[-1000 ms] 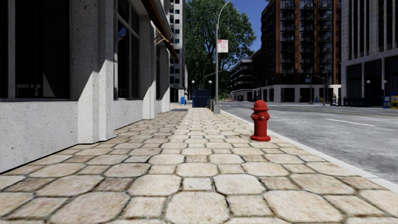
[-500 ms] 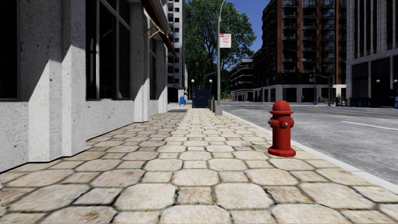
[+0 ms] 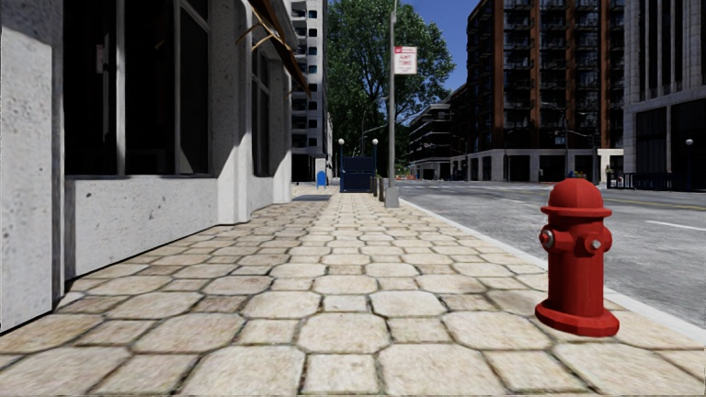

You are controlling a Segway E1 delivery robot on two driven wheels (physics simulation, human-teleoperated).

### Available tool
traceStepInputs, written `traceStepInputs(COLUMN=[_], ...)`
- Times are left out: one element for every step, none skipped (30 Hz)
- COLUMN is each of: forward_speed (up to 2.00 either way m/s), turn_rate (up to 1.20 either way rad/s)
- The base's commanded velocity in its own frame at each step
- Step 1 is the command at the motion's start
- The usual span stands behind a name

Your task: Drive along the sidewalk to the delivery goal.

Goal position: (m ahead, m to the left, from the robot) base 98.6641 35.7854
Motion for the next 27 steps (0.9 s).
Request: traceStepInputs(forward_speed=[2.00,2.00,2.00,2.00,2.00,2.00,2.00,2.00,2.00,2.00,2.00,2.00,2.00,2.00,2.00,2.00,2.00,2.00,2.00,2.00,2.00,2.00,2.00,2.00,2.00,2.00,2.00], turn_rate=[0.00,0.00,0.00,0.00,0.00,0.00,0.00,0.00,0.00,0.00,0.00,0.00,0.00,0.00,0.00,0.00,0.00,0.00,0.00,0.00,0.00,0.00,0.00,0.00,0.00,0.00,0.00])
